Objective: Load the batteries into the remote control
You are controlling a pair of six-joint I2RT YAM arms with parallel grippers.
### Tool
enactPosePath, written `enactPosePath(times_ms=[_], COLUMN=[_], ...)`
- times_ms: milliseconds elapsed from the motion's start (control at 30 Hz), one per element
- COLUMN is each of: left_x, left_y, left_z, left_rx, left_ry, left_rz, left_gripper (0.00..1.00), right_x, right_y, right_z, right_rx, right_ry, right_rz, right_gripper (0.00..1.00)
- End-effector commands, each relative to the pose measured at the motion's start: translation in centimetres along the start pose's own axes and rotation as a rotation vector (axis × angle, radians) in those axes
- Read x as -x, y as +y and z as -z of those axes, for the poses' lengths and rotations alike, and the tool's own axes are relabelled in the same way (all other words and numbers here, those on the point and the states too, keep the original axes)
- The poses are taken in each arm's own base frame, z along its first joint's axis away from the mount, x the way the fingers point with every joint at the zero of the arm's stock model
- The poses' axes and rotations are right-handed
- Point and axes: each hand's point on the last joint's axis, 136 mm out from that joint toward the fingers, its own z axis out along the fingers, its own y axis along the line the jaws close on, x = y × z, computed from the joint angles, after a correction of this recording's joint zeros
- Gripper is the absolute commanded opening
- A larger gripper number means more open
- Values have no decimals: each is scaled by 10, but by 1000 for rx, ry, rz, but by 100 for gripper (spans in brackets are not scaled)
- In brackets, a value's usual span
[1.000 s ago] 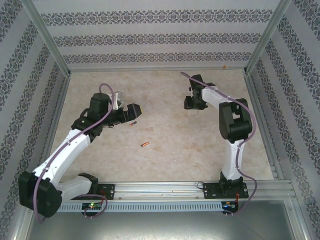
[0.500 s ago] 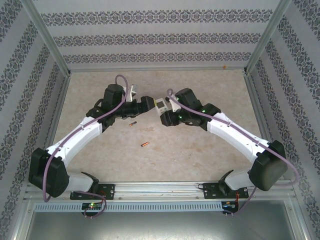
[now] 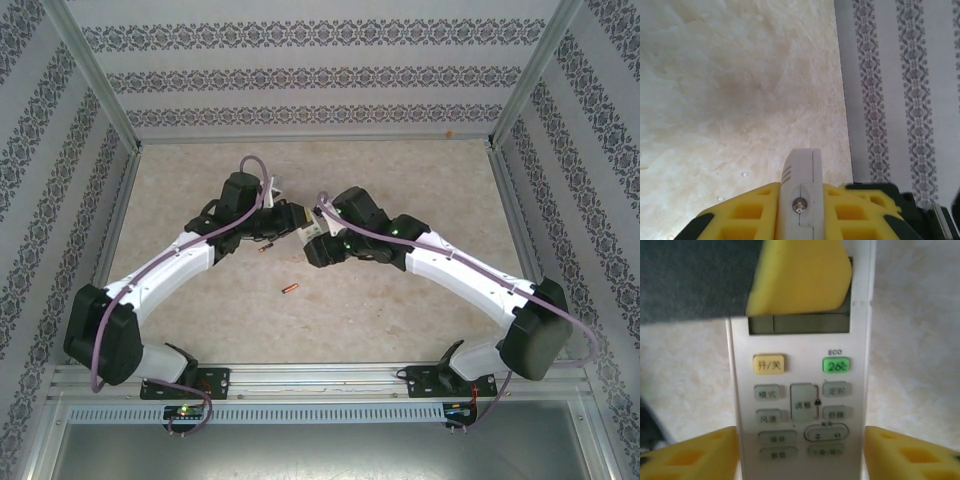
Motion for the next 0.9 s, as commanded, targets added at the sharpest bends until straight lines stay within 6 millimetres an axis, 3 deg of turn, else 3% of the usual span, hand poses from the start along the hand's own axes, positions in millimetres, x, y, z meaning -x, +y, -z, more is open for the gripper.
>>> enactPosePath(times_ms=[0, 133, 300, 500, 567, 733, 867], left_x=[14, 16, 10, 9, 8, 9, 13], left_y=[17, 40, 42, 47, 47, 46, 43], left_z=[25, 47, 50, 53, 54, 58, 66], left_rx=[139, 319, 316, 324, 318, 278, 261], left_ry=[-157, -222, -216, -234, -233, -236, -252], left_rz=[165, 328, 446, 491, 502, 533, 528], left_gripper=[17, 18, 19, 19, 19, 19, 19], right_x=[30, 34, 30, 40, 41, 27, 13], right_y=[4, 22, 32, 29, 28, 12, -6], right_z=[34, 48, 33, 3, -4, -24, -27], right_rx=[-139, -264, -440, -535, -540, -549, -540], right_ry=[-215, -453, -537, -505, -494, -432, -408], right_rz=[179, 554, 888, 956, 957, 929, 880], right_gripper=[81, 85, 81, 44, 37, 29, 22])
